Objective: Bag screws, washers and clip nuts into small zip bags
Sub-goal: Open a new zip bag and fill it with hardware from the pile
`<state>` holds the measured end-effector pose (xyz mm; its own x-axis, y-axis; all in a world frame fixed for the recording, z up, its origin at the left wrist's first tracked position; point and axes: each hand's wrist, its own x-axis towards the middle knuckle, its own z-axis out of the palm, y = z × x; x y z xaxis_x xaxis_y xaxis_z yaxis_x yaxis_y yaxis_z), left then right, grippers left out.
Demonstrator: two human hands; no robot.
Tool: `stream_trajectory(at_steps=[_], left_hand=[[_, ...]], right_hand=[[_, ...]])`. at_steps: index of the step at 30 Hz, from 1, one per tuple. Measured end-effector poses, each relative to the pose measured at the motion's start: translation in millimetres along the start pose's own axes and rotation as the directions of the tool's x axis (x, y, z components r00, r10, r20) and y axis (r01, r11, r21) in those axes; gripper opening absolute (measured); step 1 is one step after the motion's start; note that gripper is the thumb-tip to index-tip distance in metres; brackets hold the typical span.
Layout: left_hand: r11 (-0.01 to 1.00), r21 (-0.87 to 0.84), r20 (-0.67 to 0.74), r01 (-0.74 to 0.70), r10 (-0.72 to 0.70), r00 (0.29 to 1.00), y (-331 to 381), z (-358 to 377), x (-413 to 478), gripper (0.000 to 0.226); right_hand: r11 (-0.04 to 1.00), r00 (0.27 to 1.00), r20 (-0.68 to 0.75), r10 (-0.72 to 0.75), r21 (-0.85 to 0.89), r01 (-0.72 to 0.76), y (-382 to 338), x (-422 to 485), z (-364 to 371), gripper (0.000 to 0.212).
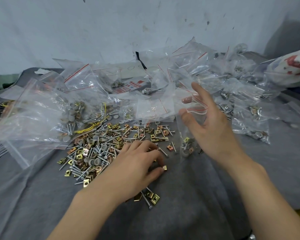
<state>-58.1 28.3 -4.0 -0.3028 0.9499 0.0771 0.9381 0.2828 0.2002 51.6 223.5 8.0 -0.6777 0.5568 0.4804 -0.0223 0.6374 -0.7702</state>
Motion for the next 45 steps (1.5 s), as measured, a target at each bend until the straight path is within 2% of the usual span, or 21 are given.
stream_trajectory(at_steps=[4, 11, 18, 25, 31, 34, 36, 40, 45], left_hand=[[1.0, -0.009, -0.009, 0.024, -0.024, 1.0, -6.1, -2.7, 0.8, 0.031], [0.983, 0.125, -0.045, 0.138, -0.133, 0.99, -15.3, -3.6, 4.0, 0.035], [0.983, 0.127, -0.071, 0.136, -0.128, 0.989, -8.9, -2.8, 2.9, 0.031], [0.983, 0.147, -0.011, 0.113, -0.113, 0.994, -10.2, -0.9, 5.9, 0.035], [0.987, 0.117, -0.067, 0.107, -0.1, 0.993, -10.9, 0.3, 11.5, 0.032], [0.993, 0.019, -0.142, 0.116, -0.112, 0.983, -12.3, 0.5, 12.9, 0.03], [0.977, -0.156, -0.216, 0.144, -0.176, 0.96, -12.3, -0.1, 13.9, 0.024], [0.839, -0.511, -0.263, 0.185, -0.357, 0.896, -10.4, -3.0, 18.3, 0.009], [0.693, -0.704, -0.251, 0.156, -0.448, 0.858, -9.9, -11.9, 24.6, 0.008]], right_hand=[[1.0, 1.0, -0.003, 0.001, -0.007, -0.001, 0.7, 0.3, 0.0, 0.068], [1.0, 1.0, 0.006, 0.005, -0.012, -0.004, -0.9, -0.9, -1.7, 0.069], [0.999, 1.0, 0.003, -0.003, -0.033, 0.003, -1.0, -0.2, -1.7, 0.072], [0.998, 1.0, -0.003, -0.028, -0.053, 0.028, -0.5, 0.8, -0.4, 0.071], [0.999, 1.0, 0.005, -0.017, -0.05, 0.017, 0.7, -0.5, -0.6, 0.069], [0.999, 1.0, 0.003, -0.017, -0.051, 0.017, 0.9, -0.5, -0.9, 0.068], [0.998, 1.0, 0.006, -0.019, -0.054, 0.02, 1.1, -0.3, -1.5, 0.067], [0.998, 1.0, 0.01, -0.022, -0.062, 0.023, 0.7, -0.2, -1.9, 0.066], [0.998, 0.999, 0.023, -0.024, -0.055, 0.025, -0.5, 0.3, -0.3, 0.071]])
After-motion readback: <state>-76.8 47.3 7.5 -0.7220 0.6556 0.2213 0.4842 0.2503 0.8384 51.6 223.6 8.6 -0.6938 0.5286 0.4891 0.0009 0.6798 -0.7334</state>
